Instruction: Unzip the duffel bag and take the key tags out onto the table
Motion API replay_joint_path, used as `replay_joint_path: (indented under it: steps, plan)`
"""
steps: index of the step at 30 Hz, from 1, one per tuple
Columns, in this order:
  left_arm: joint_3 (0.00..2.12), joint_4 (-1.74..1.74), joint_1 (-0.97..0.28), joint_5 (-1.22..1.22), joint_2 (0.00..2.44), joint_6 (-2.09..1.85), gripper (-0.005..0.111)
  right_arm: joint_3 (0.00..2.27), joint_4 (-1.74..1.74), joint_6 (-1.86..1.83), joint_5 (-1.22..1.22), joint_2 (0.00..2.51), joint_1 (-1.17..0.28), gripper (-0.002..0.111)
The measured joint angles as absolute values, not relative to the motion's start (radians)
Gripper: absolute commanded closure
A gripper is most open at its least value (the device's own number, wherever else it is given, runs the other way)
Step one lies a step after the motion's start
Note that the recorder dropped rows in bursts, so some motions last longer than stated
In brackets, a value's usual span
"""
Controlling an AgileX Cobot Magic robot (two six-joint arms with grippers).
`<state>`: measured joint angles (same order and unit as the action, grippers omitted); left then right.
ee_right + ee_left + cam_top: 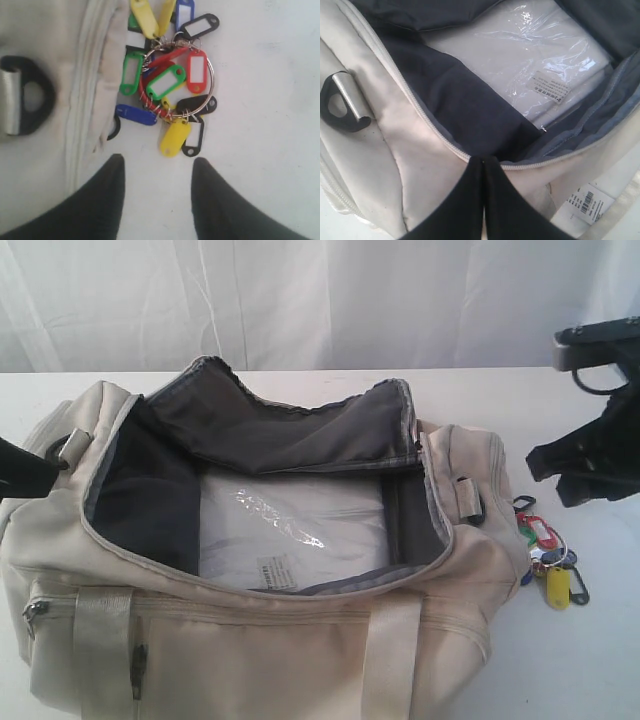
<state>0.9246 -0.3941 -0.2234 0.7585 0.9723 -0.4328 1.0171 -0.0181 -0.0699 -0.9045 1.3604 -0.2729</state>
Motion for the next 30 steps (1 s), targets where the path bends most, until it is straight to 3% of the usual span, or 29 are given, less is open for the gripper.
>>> replay_joint_path:
  steps: [3, 4, 15, 30]
  plan:
    - [0.925, -0.394, -0.223, 0.756, 0.972, -0.437, 0.107, 0.97, -0.056, -0.093, -0.888, 1.225, -0.273, 0.107]
    - [0.925, -0.394, -0.223, 0.751, 0.972, -0.439, 0.107, 0.949, -0.067, -0.101, -0.87, 1.171, -0.273, 0.108]
    - [0.925, -0.392, -0.223, 0.676, 0.972, -0.521, 0.107, 0.74, -0.066, -0.12, -0.626, 0.689, -0.273, 0.108]
    - [0.925, -0.386, -0.223, 0.616, 0.972, -0.604, 0.107, 0.727, -0.066, -0.12, -0.649, 0.559, -0.273, 0.108]
